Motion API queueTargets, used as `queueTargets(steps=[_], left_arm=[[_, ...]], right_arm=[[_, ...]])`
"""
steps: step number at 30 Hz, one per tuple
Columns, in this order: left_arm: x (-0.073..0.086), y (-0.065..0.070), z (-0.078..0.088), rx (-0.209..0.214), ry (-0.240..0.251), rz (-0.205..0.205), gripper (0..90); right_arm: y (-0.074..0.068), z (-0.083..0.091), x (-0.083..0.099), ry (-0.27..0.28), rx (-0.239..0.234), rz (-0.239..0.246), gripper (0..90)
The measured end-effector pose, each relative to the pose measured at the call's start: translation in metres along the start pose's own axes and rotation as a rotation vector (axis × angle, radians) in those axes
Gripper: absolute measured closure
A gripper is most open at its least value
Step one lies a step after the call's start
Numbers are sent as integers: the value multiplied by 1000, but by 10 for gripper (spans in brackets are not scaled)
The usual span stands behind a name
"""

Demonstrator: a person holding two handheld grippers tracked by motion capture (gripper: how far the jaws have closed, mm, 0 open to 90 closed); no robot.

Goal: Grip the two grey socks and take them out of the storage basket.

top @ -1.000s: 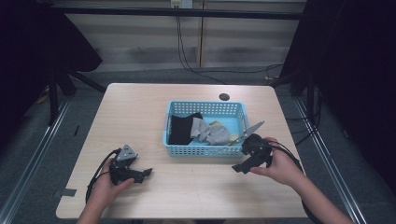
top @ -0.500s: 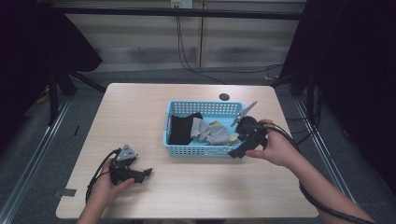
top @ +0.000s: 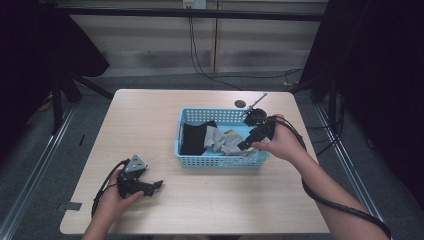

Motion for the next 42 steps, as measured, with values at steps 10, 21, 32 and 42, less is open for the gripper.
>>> queueTargets(steps=[10, 21, 32, 42], left_arm=[[0, 0, 0, 1, 1, 0, 132], [0, 0, 0, 0, 1, -2, 130], [0, 0, 0, 2, 1, -3, 128], [0, 0, 0, 3, 0, -3, 128]], right_arm=[[12, -28, -5, -15, -11, -66, 324], [25, -60, -2, -38, -19, -134, 354], [29, -77, 8, -92, -67, -173, 399], [24, -70, 5, -122, -84, -150, 738]])
Point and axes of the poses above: each handheld gripper's, and its own axes: z roughly backward along the jaws, x roughly out of its underside, y roughly to its right, the point moved 5 cm from there along -z, roughly forward along the jaws, and after that the axes turned 6 degrees about -x, right-handed, at the moved point
